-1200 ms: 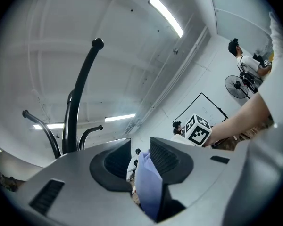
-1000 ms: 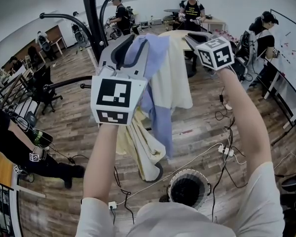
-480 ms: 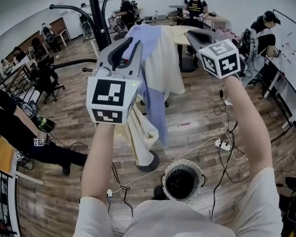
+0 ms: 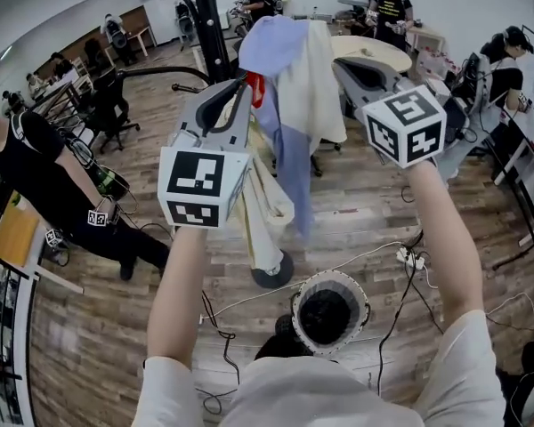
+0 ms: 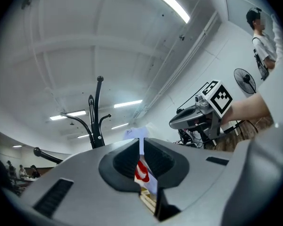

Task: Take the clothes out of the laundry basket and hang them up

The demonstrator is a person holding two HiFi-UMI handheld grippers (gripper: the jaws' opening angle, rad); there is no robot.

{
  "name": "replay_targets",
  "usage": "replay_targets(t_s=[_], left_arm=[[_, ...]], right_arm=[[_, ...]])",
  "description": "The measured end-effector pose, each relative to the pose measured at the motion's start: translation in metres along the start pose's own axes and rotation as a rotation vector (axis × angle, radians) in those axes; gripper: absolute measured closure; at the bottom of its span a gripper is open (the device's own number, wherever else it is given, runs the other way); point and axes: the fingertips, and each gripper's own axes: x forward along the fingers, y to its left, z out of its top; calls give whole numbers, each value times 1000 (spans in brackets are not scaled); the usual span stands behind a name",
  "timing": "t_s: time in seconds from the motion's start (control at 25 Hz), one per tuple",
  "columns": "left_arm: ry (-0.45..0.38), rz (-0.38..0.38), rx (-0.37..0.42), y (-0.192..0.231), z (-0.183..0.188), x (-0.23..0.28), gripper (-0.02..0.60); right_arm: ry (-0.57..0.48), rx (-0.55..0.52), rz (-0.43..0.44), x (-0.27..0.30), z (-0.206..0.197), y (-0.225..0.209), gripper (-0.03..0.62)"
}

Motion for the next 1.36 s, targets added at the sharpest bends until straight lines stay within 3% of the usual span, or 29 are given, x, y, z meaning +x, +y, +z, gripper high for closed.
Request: replay_targets(t_s=[0.28, 0.52, 0.72, 1.36], left_arm=[[75, 55, -31, 1, -26, -36, 550], [104, 57, -52, 6, -52, -49, 557], [113, 40, -70, -2, -69, -58, 560], [111, 43, -72, 12, -66, -77, 560]], right_arm=[[-66, 42, 146, 0, 4, 79, 589], [-71, 66, 186, 9, -4, 127, 591], [-58, 120, 207, 7, -20, 144, 591], [-34, 85, 198, 4, -17, 160, 591]])
